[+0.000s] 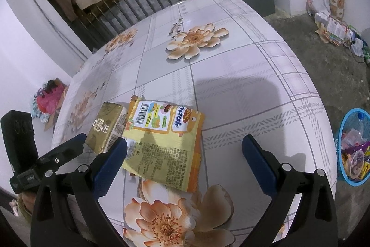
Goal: Collect trash
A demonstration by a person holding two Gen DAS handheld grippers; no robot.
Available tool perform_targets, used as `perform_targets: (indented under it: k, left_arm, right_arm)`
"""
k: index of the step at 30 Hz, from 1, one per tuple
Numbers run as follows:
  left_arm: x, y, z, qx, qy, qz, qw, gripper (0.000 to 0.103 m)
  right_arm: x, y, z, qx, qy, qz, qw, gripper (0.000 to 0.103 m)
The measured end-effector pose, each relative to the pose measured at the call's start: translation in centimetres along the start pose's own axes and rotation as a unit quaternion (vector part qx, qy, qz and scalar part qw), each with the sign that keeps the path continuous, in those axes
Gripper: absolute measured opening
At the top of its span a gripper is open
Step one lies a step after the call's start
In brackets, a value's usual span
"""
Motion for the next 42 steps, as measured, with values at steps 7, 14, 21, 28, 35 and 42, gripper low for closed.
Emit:
perform_targets:
  k: [7,14,21,28,35,42]
  left_arm:
    - [0.0,0.0,0.0,0.003,-0.003,0.000,1.0000,0.094]
    - [-0.7,-0.3,-1.2,0.029,-0.044,0.001,0.9986,0.094]
    - [-2.0,-1.7,0.7,0.048,-0.002,0.041,0.9980,0.091]
    - [-0.5,-0.2,3.2,0.037,0.049,0.013,0.9980,0.074]
    - [0.0,1.3,3.1,-0.020,0.083,-0.005,0.9964,0.071]
    - [0.5,1.9,3.4,-0.040,0.104,-0.015,0.9936,0.071]
  right_arm:
    - [0.0,0.0,0.0,-0.001,0.001,0.001,1.000,0.097]
    - [0.0,-0.2,0.0,-0.008,0.010,0.005,1.000,0.097]
    - [-0.2,-0.4,0.3,-0.024,0.031,0.004,0.999,0.096]
    - [-0.2,-0.2,0.3,-0.007,0.026,-0.001,1.000,0.072]
    - [0.0,0.8,-0.8,0.041,-0.027,-0.013,0.999,0.055]
    - [0.4,1.6,-1.9,0.080,-0.075,-0.021,0.994,0.037]
Point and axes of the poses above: each gripper's, at about its wrist camera, not at the fingertips, and y roughly the way its jaws point, z to its right, x to its underside, the point moved 9 cm from there along y, roughly the way its jaws point, and after that the axes turned 10 degrees about -x, right-handed, at the moved point
